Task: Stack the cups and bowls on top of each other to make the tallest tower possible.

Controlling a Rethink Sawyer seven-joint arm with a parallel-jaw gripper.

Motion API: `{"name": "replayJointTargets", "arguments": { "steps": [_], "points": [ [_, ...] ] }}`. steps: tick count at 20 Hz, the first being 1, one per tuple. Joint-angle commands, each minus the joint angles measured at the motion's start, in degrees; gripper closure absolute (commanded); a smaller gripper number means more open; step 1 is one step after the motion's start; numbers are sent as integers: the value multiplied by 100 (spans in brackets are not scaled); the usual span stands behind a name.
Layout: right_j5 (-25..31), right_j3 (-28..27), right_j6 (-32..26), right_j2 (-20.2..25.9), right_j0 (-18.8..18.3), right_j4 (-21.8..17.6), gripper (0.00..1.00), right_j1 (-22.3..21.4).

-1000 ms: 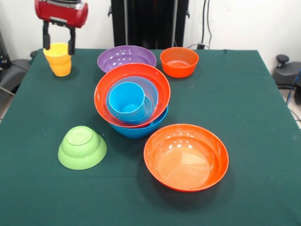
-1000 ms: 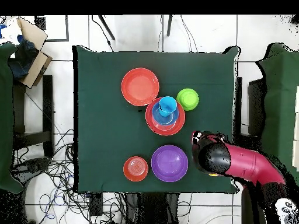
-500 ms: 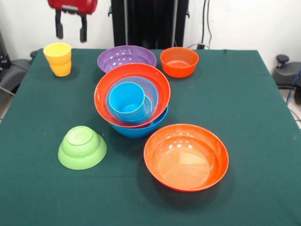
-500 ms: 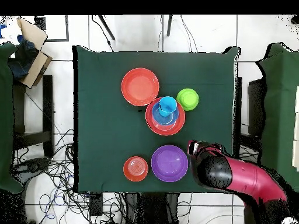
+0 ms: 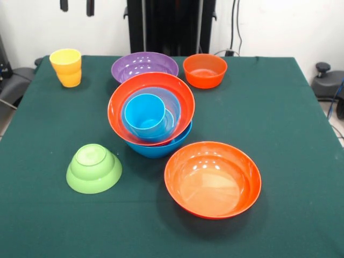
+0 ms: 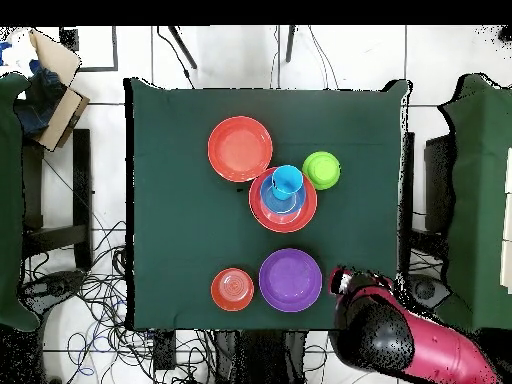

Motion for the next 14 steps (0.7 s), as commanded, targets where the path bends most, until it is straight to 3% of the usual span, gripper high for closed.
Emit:
{"name": "replayJointTargets", "arguments": {
  "steps": [1, 5, 8, 12, 14],
  "points": [
    [0, 1100, -604, 844, -342, -214, 0, -311],
    [-408, 2040, -880, 1404, -1052, -2, 0, -1181],
    [-487, 2619, -1246, 1933, -1620, 445, 0, -1710],
    [-513, 3012, -1526, 2464, -2076, 866, 0, -1996],
    [-698, 3110, -1231, 2668, -2272, 620, 0, -1852]
  ]
}}
